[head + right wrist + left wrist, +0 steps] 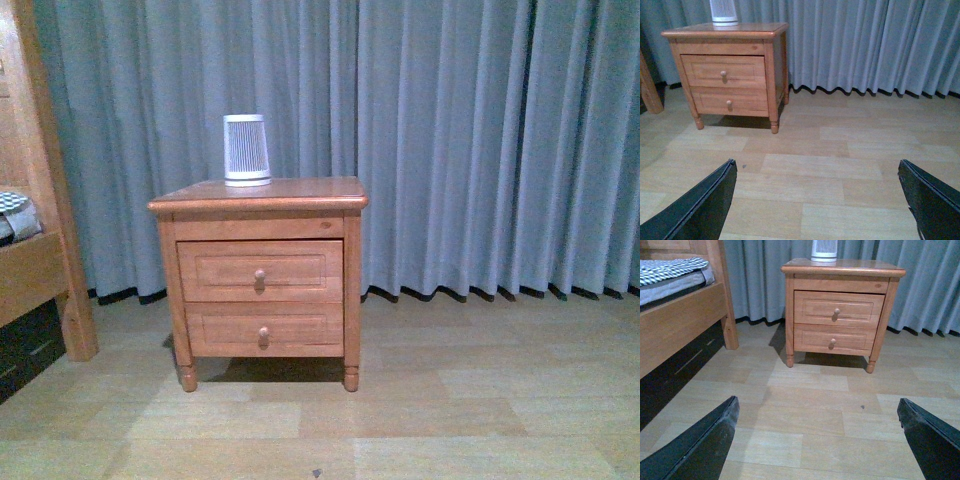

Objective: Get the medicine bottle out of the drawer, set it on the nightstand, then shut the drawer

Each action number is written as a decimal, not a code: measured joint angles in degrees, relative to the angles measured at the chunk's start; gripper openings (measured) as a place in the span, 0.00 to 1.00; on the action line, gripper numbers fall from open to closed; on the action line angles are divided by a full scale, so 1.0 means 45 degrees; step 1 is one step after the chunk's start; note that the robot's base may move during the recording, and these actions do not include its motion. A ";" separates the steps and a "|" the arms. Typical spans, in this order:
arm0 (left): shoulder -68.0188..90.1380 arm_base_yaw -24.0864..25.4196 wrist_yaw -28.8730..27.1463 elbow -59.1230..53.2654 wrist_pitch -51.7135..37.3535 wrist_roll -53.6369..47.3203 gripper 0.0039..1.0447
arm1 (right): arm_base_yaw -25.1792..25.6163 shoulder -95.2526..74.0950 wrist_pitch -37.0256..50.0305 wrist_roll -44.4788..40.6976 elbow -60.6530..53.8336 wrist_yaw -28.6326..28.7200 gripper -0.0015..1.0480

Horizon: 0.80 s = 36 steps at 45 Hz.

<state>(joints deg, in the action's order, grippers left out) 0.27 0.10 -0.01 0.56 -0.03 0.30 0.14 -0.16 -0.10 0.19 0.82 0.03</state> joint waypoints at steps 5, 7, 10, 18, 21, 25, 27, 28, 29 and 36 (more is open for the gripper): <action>0.0000 0.0000 0.0000 0.0000 0.0000 -0.0005 0.94 | 0.0000 0.0000 0.0000 0.0000 0.0000 0.0000 0.93; 0.0000 0.0000 0.0000 0.0000 0.0000 -0.0005 0.94 | 0.0000 0.0000 0.0000 0.0000 0.0000 0.0000 0.93; 0.0000 0.0000 -0.0005 0.0000 0.0000 -0.0005 0.94 | 0.0000 0.0000 0.0000 0.0000 0.0000 0.0005 0.93; 0.0000 0.0000 0.0000 0.0000 0.0000 -0.0005 0.94 | 0.0000 0.0000 0.0000 0.0000 0.0000 0.0000 0.93; 0.0000 0.0000 0.0000 0.0000 0.0000 -0.0005 0.94 | 0.0000 0.0000 0.0000 0.0000 0.0000 0.0000 0.93; 0.0000 0.0000 0.0000 0.0000 0.0000 -0.0005 0.94 | 0.0000 0.0000 0.0000 0.0000 0.0000 0.0000 0.93; 0.0000 0.0000 -0.0005 0.0000 0.0000 -0.0005 0.94 | 0.0000 0.0000 0.0000 0.0000 0.0000 0.0000 0.93; 0.0000 0.0000 -0.0005 0.0000 0.0000 -0.0005 0.94 | 0.0000 0.0000 0.0000 0.0000 0.0000 0.0000 0.93; 0.0000 0.0000 -0.0005 0.0000 0.0000 -0.0005 0.94 | 0.0000 0.0000 0.0000 0.0000 0.0000 0.0005 0.93; -0.0005 0.0000 -0.0005 0.0000 0.0000 -0.0005 0.94 | 0.0000 0.0000 0.0000 0.0000 0.0000 0.0000 0.93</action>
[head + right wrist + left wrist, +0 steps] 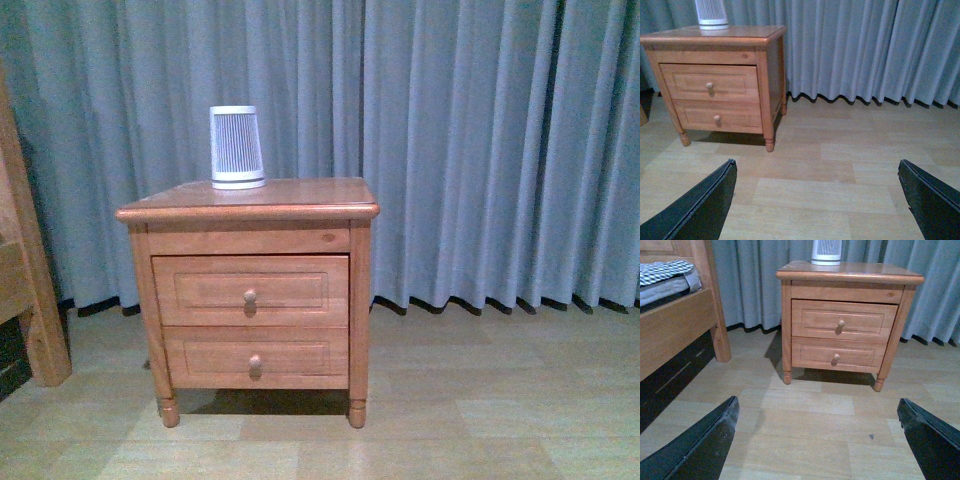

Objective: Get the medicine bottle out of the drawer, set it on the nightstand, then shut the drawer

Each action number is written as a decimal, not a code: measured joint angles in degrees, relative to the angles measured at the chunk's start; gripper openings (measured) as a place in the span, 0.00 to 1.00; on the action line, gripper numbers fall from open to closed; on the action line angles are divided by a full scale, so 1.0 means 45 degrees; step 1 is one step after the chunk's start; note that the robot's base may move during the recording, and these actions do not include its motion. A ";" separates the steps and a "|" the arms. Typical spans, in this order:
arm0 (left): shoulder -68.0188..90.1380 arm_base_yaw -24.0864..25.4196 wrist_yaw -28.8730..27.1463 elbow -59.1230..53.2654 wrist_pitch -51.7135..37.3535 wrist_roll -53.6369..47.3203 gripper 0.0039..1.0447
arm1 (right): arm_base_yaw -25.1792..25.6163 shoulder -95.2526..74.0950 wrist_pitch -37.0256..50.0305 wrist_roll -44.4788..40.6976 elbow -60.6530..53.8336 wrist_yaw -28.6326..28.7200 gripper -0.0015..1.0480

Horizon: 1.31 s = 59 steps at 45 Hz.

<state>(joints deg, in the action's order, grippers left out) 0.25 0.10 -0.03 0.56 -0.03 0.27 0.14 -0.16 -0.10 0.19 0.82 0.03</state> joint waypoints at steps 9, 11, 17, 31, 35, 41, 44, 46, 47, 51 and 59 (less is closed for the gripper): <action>0.0000 0.0000 0.0000 0.0000 0.0000 0.0000 0.94 | 0.0000 -0.0005 0.0000 0.0000 0.0000 0.0005 0.93; 0.0000 0.0000 0.0000 0.0000 0.0000 0.0000 0.94 | 0.0000 0.0005 0.0000 0.0000 0.0000 0.0000 0.93; 0.0000 0.0000 0.0000 0.0000 0.0000 0.0000 0.94 | 0.0000 0.0000 0.0000 0.0000 0.0000 0.0019 0.93; 0.0000 0.0000 0.0005 0.0000 0.0000 0.0000 0.94 | -0.0005 0.0000 0.0000 0.0000 0.0000 -0.0005 0.93; 0.0000 0.0000 0.0000 0.0000 0.0000 0.0005 0.94 | -0.0005 0.0000 0.0000 0.0000 0.0000 0.0019 0.93; 0.0000 0.0000 0.0000 0.0000 0.0005 0.0005 0.94 | -0.0005 0.0000 0.0000 0.0000 0.0000 0.0010 0.93; 0.0000 0.0000 0.0000 0.0000 0.0005 0.0000 0.94 | -0.0005 -0.0019 0.0000 0.0000 0.0000 0.0029 0.93; 0.0049 0.0029 0.0160 0.0005 0.0063 0.0180 0.94 | -0.0005 -0.0015 0.0000 0.0000 0.0000 0.0024 0.93; 0.0204 0.0107 0.0738 0.0087 0.0393 0.0665 0.94 | -0.0005 -0.0015 0.0000 0.0000 0.0000 0.0024 0.93; 0.1797 -0.0219 0.1234 0.0112 -0.0413 0.2171 0.94 | -0.0005 -0.0015 0.0000 0.0000 0.0000 0.0029 0.93; 0.8072 -0.0792 0.0835 0.0568 -0.6839 0.2181 0.94 | -0.0005 -0.0015 0.0000 0.0000 0.0000 0.0029 0.93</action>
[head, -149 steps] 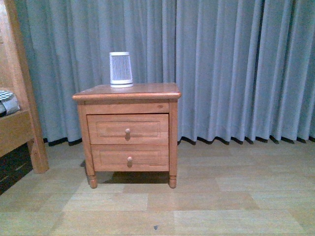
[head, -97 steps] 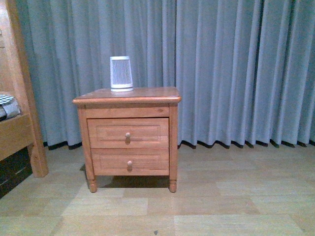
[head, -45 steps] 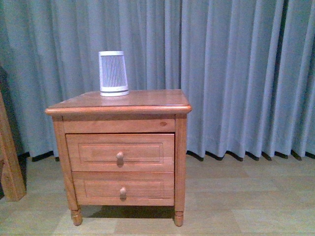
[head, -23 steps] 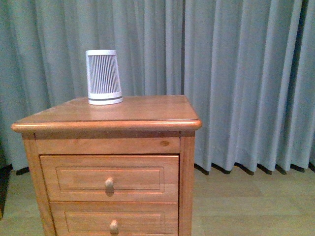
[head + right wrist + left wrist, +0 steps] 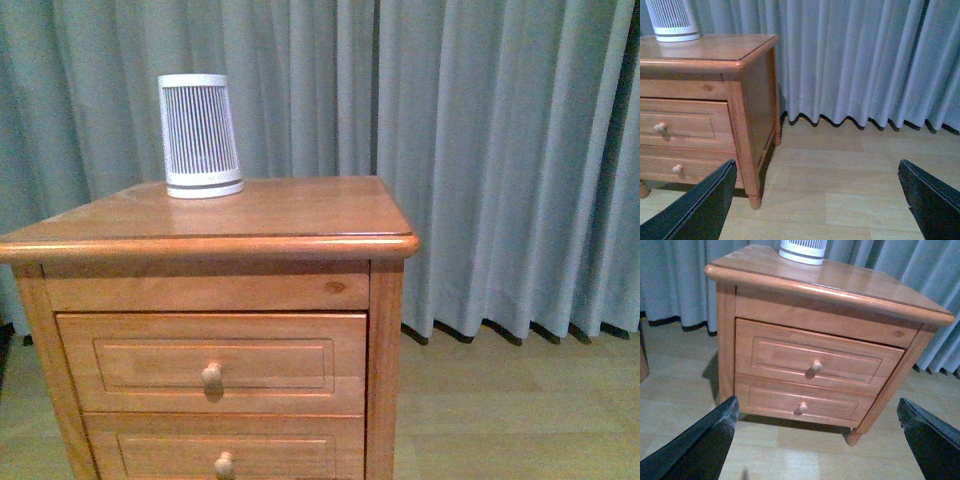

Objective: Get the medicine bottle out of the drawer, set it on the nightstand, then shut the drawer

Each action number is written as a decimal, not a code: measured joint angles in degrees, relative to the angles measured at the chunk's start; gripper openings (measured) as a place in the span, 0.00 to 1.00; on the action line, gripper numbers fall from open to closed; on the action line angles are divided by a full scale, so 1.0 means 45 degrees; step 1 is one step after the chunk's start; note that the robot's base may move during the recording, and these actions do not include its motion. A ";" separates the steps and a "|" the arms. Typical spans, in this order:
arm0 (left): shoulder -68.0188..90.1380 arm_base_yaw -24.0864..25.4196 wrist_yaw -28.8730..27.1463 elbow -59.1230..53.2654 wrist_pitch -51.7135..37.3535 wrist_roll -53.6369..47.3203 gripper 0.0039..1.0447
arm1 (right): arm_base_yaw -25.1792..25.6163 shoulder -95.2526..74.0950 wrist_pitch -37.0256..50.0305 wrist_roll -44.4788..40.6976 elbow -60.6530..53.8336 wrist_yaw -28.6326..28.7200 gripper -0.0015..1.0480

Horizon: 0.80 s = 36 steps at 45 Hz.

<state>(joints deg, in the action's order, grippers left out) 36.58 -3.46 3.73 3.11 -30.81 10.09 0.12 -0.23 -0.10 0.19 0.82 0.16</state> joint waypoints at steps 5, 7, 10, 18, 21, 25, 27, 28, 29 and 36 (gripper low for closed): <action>0.5391 -0.0622 -0.0661 0.1224 -0.4469 -0.0291 0.94 | 0.0000 0.0000 0.0000 0.0000 0.0000 0.0000 0.93; 0.7499 -0.0957 -0.1015 0.1875 -0.5824 -0.0403 0.94 | 0.0000 0.0000 0.0000 0.0000 0.0000 0.0000 0.93; 1.0142 -0.1511 -0.1506 0.2871 -0.7052 -0.0758 0.94 | 0.0000 0.0000 0.0000 0.0000 0.0000 0.0000 0.93; 1.4032 -0.2399 -0.2584 0.5085 -0.8189 -0.1477 0.94 | 0.0000 0.0000 0.0000 0.0000 0.0000 0.0000 0.93; 1.4780 -0.2516 -0.2827 0.5678 -0.8349 -0.1535 0.94 | 0.0000 0.0000 0.0000 0.0000 0.0000 0.0000 0.93; 1.6038 -0.2676 -0.3045 0.6776 -0.8427 -0.1530 0.94 | 0.0000 0.0000 0.0000 0.0000 0.0000 0.0000 0.93; 1.6514 -0.2730 -0.3084 0.7179 -0.8471 -0.1535 0.94 | 0.0000 0.0000 0.0000 0.0000 0.0000 0.0000 0.93; 1.6747 -0.2754 -0.3089 0.7383 -0.8480 -0.1564 0.94 | 0.0000 0.0000 0.0000 0.0000 0.0000 0.0000 0.93; 1.6976 -0.2783 -0.3094 0.7572 -0.8490 -0.1583 0.94 | 0.0000 0.0000 0.0000 0.0000 0.0000 0.0000 0.93; 1.8302 -0.2909 -0.3118 0.8670 -0.8490 -0.1719 0.94 | 0.0000 0.0000 0.0000 0.0000 0.0000 0.0000 0.93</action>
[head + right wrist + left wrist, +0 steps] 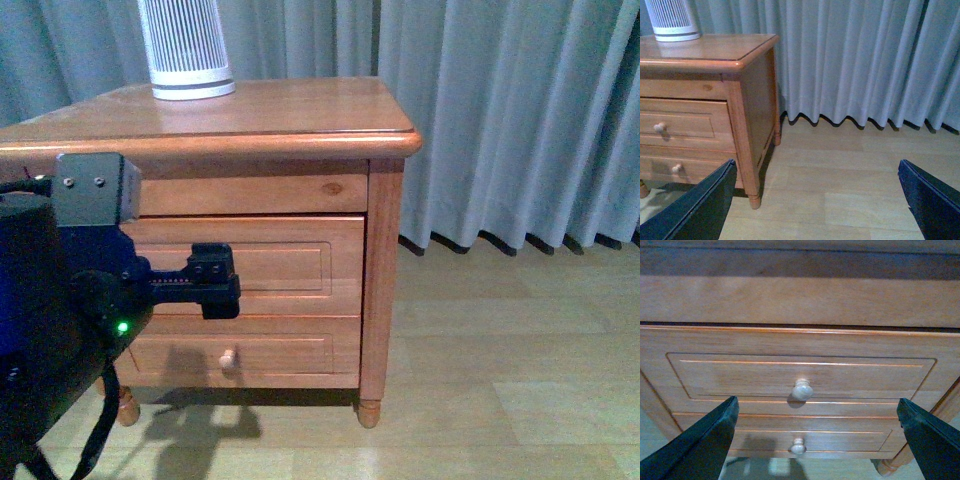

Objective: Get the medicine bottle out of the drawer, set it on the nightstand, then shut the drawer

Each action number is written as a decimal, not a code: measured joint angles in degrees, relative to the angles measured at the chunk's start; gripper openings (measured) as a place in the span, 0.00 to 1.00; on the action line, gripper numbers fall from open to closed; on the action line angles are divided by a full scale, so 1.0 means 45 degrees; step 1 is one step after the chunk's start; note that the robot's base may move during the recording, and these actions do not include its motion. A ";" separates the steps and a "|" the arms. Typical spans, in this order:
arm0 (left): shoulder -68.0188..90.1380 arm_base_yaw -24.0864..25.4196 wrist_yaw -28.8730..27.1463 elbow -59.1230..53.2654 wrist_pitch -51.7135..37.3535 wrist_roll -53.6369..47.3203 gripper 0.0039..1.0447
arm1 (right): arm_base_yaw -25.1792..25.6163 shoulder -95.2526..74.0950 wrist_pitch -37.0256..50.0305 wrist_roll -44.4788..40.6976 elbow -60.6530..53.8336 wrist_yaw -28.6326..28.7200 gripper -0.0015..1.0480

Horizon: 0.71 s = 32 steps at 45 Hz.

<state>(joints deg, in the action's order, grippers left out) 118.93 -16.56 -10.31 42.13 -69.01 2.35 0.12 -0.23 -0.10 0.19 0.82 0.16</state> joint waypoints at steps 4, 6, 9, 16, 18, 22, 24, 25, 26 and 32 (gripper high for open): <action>0.0855 -0.0063 0.0000 0.0758 0.0039 -0.0053 0.94 | 0.0000 0.0000 0.0000 0.0000 0.0000 0.0000 0.93; 0.1263 -0.0102 0.0000 0.1175 0.0141 -0.0063 0.94 | 0.0000 0.0000 0.0000 0.0000 0.0000 0.0000 0.93; 0.1739 -0.0141 0.0000 0.1681 0.0277 -0.0092 0.94 | 0.0000 0.0000 0.0000 0.0000 0.0000 0.0000 0.93; 0.2662 -0.0214 0.0063 0.2817 0.0680 -0.0155 0.94 | 0.0000 0.0000 0.0000 0.0000 0.0000 0.0000 0.93; 0.2841 -0.0214 0.0092 0.3041 0.0753 -0.0175 0.94 | 0.0000 0.0000 0.0000 0.0000 0.0000 0.0000 0.93; 0.3288 -0.0209 0.0180 0.3633 0.0933 -0.0277 0.94 | 0.0000 0.0000 0.0000 0.0000 0.0000 0.0000 0.93; 0.3575 -0.0180 0.0243 0.3963 0.1005 -0.0359 0.94 | 0.0000 0.0000 0.0000 0.0000 0.0000 0.0000 0.93; 0.3706 -0.0146 0.0253 0.4138 0.1059 -0.0389 0.94 | 0.0000 0.0000 0.0000 0.0000 0.0000 0.0000 0.93; 0.3808 -0.0126 0.0257 0.4245 0.1107 -0.0389 0.94 | 0.0000 0.0000 0.0000 0.0000 0.0000 0.0000 0.93; 0.4274 0.0063 0.0306 0.4809 0.1370 -0.0423 0.94 | 0.0000 0.0000 0.0000 0.0000 0.0000 0.0000 0.93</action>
<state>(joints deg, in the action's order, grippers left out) 138.17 -16.27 -8.93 63.77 -62.85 0.45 0.12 -0.23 -0.10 0.19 0.82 0.16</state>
